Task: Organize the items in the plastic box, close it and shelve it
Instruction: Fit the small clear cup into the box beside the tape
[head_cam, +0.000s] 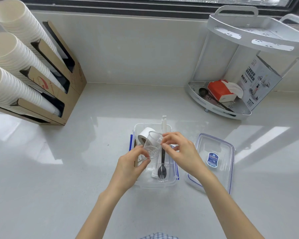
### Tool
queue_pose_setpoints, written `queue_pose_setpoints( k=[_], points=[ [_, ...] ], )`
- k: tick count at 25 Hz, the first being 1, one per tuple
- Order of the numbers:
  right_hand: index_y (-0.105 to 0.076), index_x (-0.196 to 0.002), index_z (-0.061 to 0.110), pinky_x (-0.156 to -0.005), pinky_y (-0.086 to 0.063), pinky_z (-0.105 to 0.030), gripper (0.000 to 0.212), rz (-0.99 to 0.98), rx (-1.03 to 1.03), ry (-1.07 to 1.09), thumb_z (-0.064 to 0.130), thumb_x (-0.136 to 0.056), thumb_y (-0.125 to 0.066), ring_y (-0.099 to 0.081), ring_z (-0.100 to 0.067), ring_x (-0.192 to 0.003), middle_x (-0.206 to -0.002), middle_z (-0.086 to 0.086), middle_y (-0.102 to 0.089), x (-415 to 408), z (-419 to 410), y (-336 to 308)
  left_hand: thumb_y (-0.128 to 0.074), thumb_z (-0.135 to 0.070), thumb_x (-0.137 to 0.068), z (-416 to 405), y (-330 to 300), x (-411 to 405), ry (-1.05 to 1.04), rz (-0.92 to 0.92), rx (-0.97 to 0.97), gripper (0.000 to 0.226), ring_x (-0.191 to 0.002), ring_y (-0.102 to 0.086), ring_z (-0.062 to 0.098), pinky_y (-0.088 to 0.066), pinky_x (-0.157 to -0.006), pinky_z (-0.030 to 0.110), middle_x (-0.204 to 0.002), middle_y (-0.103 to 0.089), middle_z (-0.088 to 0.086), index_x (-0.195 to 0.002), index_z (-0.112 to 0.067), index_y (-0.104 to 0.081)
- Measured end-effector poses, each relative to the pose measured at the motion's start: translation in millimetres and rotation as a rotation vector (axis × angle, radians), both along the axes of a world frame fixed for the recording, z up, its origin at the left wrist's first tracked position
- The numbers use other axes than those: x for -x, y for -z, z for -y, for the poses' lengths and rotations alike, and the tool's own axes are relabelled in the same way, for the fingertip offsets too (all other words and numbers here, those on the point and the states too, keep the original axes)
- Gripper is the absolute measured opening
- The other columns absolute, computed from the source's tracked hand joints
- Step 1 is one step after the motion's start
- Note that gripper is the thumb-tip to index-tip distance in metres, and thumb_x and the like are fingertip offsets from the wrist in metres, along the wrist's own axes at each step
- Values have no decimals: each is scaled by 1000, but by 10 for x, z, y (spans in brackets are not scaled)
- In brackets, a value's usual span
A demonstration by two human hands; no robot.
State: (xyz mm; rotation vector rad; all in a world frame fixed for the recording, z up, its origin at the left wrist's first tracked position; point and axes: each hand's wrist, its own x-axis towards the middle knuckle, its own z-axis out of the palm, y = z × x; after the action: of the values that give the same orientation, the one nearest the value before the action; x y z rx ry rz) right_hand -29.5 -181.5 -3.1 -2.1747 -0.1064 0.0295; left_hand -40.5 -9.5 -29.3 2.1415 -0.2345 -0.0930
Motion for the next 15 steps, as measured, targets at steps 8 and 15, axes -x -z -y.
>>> queue_pose_setpoints(
  k=[8, 15],
  points=[
    [-66, -94, 12, -82, -33, -2, 11, 59, 130, -176, 14, -86, -58, -49, -2, -103, -119, 2, -62, 60, -60, 124, -68, -12, -76, 38, -64, 13, -84, -74, 262, 38, -91, -57, -6, -45, -68, 1, -98, -53, -24, -86, -35, -39],
    [-66, -110, 16, -99, -32, -16, 23, -2, 154, -213, 18, -91, -52, -47, -9, -116, -123, 4, -60, 141, -150, 172, -67, -17, -77, 34, 9, 27, -75, -58, 225, 42, -95, -53, -5, -42, -72, 0, -103, -49, -24, -105, -38, -43]
  ],
)
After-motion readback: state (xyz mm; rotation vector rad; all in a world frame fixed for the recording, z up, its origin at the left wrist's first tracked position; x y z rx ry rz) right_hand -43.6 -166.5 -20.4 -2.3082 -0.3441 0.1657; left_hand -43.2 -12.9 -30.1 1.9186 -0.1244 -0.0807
